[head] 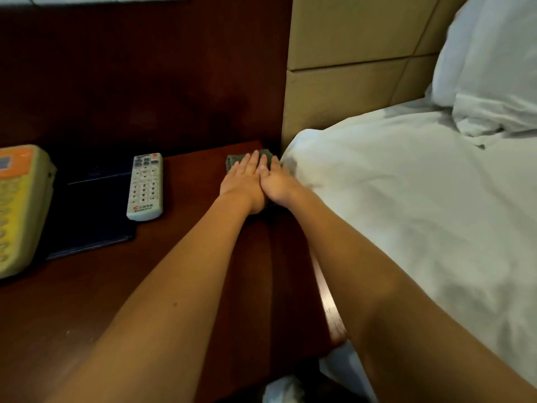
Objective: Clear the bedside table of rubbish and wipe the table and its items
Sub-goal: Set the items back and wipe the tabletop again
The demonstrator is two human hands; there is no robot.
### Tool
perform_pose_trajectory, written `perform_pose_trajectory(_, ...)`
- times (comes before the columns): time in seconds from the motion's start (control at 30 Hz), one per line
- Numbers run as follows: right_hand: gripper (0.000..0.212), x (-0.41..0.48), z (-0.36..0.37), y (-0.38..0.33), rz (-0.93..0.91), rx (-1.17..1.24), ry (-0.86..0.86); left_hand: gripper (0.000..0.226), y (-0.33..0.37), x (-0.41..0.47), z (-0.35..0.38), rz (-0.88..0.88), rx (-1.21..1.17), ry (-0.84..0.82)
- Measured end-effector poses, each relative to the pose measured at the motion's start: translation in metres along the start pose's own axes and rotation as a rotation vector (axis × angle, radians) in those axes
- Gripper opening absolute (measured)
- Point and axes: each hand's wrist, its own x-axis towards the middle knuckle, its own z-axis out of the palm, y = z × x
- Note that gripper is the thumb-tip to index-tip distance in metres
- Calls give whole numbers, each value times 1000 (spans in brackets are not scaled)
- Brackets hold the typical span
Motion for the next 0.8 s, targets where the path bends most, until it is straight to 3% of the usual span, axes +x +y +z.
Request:
perform_pose_trajectory(0.17, 61, -60, 5, 23, 29, -63, 7, 86, 28, -54, 9, 17, 24, -36)
perform_pose_trajectory(0.43, 61, -155, 28, 25, 19, -405, 4, 90, 42, -151, 19, -4, 78, -105)
perform_pose_trajectory(0.6, 61, -186, 82, -23, -77, -475, -53, 90, -18, -208, 28, -91, 110, -101)
perform_pose_trajectory(0.8, 62, -214, 180, -127, -258, -557, -169, 84, -142, -289, 31, -275, 162, -114)
